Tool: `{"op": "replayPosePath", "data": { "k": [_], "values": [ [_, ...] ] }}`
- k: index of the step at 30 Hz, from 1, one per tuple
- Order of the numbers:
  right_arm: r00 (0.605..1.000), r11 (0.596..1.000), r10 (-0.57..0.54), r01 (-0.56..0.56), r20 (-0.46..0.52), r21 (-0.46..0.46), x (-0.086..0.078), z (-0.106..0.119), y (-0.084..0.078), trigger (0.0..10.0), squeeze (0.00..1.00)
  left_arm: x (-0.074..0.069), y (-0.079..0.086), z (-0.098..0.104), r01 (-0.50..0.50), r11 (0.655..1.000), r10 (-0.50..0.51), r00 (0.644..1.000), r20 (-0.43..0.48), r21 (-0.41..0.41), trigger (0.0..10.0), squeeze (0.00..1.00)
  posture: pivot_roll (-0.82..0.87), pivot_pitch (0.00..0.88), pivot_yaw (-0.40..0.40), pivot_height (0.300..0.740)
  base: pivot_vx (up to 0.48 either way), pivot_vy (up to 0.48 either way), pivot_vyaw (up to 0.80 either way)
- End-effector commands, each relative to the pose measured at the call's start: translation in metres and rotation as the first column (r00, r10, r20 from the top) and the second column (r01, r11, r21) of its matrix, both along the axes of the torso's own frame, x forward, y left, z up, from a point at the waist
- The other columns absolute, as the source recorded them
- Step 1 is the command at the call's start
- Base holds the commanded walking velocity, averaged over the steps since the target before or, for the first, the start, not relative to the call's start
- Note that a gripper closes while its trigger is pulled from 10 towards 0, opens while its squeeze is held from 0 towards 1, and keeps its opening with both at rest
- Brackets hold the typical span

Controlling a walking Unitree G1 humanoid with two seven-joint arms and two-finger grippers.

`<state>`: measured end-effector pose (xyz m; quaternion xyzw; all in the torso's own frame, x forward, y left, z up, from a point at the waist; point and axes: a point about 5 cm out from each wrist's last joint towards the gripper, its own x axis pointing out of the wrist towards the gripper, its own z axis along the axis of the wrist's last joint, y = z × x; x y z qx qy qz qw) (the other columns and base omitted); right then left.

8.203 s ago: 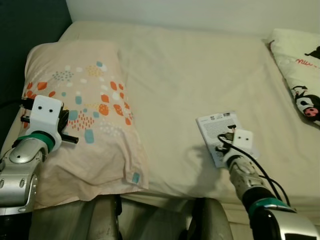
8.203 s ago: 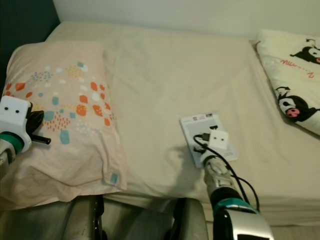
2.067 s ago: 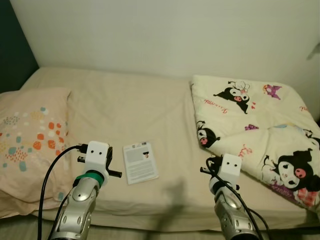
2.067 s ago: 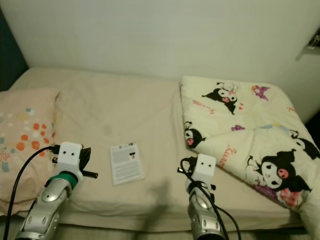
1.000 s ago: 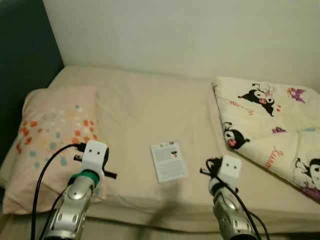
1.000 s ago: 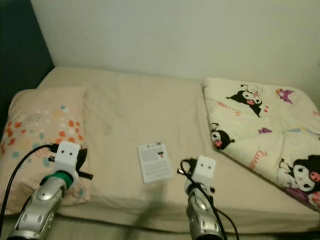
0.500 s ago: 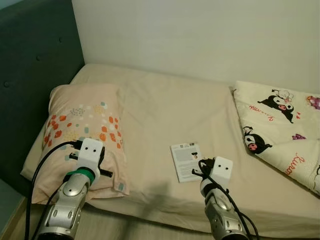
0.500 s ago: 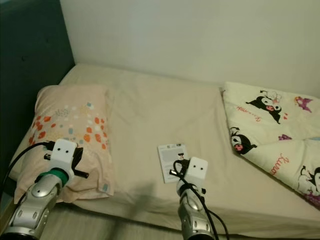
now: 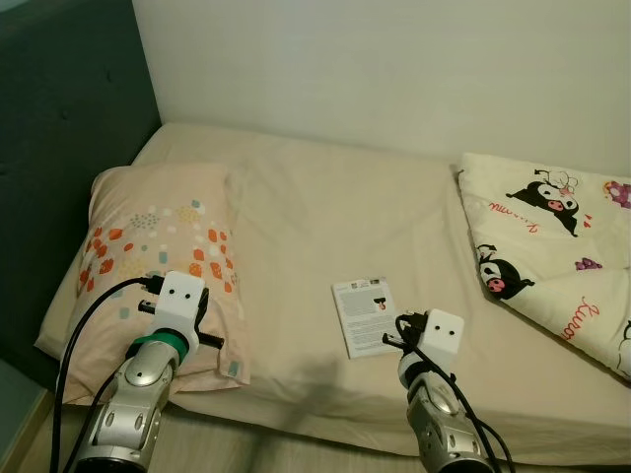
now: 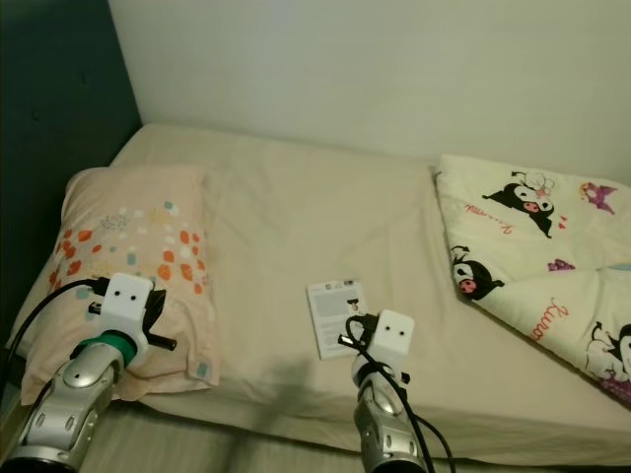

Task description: Clean up the room

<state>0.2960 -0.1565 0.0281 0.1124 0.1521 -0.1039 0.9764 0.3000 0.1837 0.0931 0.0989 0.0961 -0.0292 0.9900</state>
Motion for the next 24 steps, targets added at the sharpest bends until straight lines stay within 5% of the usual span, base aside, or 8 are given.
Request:
{"op": "replayPosePath", "data": {
  "k": [1, 14, 24],
  "values": [
    [1.0, 1.0, -0.004, 0.004, -0.013, 0.007, -0.0011, -0.0025, -0.0016, 10.0, 0.0, 0.0, 0.0013, -0.0035, -0.014, 1.0, 0.014, 1.0, -0.013, -0.021, 10.0, 0.0, 0.18, 0.0, -0.001, 0.74, 0.364, 0.0, -0.8],
    [0.999, 0.999, 0.028, -0.029, -0.019, -0.027, 0.0003, -0.002, 0.0007, 10.0, 0.0, -0.0012, 0.0014, -0.0041, -0.018, 1.0, 0.017, 1.0, -0.012, -0.025, 10.0, 0.0, 0.18, 0.0, -0.003, 0.74, 0.374, 0.0, -0.12],
    [1.0, 1.0, 0.008, -0.008, -0.024, -0.015, -0.0008, -0.0036, -0.0005, 10.0, 0.0, 0.0007, -0.0022, -0.0044, 0.003, 1.0, -0.003, 1.0, -0.017, -0.012, 10.0, 0.0, 0.18, 0.0, 0.0, 0.74, 0.229, 0.0, 0.32]
  ]
}}
